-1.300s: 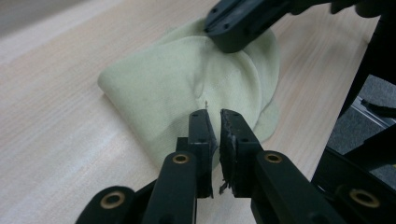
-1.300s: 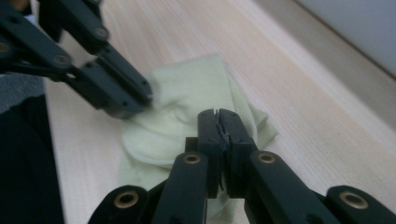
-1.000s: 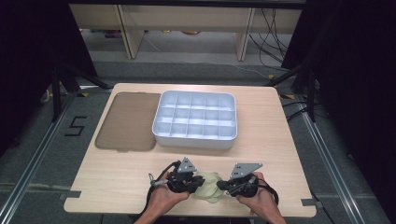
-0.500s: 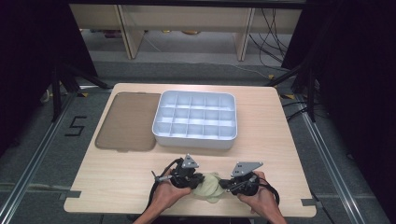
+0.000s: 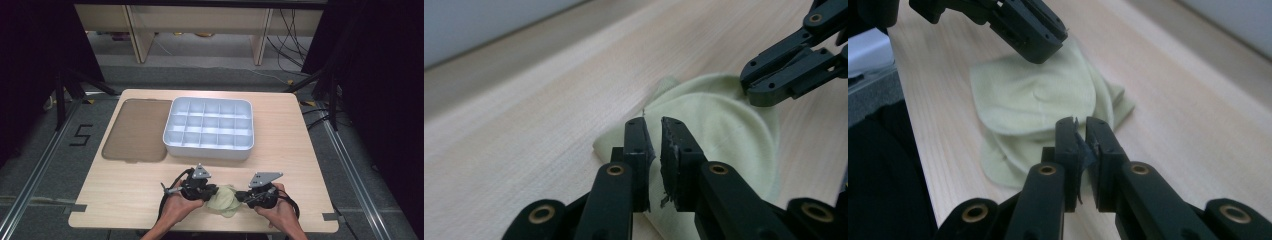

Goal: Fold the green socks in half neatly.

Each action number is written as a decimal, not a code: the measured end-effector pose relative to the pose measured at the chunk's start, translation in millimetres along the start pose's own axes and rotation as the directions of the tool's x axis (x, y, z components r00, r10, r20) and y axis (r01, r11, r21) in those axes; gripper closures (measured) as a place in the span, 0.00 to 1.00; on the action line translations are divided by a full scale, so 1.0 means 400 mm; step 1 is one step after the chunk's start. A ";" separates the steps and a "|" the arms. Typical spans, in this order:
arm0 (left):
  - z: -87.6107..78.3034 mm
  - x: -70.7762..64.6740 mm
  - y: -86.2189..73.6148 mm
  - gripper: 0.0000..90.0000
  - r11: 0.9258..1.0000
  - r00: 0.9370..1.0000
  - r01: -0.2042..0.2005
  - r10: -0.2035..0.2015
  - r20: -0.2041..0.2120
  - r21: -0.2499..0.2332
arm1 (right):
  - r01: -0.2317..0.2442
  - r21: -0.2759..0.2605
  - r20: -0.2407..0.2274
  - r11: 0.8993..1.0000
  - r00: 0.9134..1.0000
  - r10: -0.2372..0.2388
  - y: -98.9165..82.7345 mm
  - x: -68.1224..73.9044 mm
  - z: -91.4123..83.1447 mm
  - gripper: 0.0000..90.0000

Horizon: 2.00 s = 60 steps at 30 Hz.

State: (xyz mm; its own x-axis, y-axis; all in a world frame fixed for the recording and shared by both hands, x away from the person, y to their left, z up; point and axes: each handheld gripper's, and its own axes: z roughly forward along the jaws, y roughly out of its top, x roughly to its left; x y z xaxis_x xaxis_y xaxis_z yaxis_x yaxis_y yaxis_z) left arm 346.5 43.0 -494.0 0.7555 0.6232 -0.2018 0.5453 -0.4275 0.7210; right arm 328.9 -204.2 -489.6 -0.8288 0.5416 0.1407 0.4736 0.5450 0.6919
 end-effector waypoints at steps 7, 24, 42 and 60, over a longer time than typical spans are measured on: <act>-0.073 0.007 -0.013 0.88 0.999 1.000 0.004 -0.004 -0.008 -0.046 | -0.018 -0.059 0.000 0.998 1.000 0.018 0.017 0.013 -0.005 0.89; -0.150 0.030 -0.106 0.78 0.997 0.997 0.064 -0.065 -0.030 -0.038 | -0.117 0.009 0.082 0.993 0.990 0.116 0.021 0.044 0.042 0.73; -0.151 0.026 -0.099 0.71 0.998 0.999 0.045 -0.045 -0.019 -0.032 | -0.052 -0.102 0.048 0.993 0.997 0.057 0.064 0.035 -0.012 1.00; -0.093 -0.036 -0.047 0.79 0.998 0.999 -0.048 0.048 0.014 -0.036 | -0.059 0.031 0.063 0.998 0.996 0.057 0.004 -0.011 0.020 1.00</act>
State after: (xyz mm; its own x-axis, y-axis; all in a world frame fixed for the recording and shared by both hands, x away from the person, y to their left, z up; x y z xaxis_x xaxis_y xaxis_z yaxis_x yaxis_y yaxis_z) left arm 311.9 66.1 -479.9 0.7857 0.5930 -0.1760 0.4954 -0.4330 0.7530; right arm 335.7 -200.6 -494.7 -0.7800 0.6110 0.1352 0.5306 0.5313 0.6604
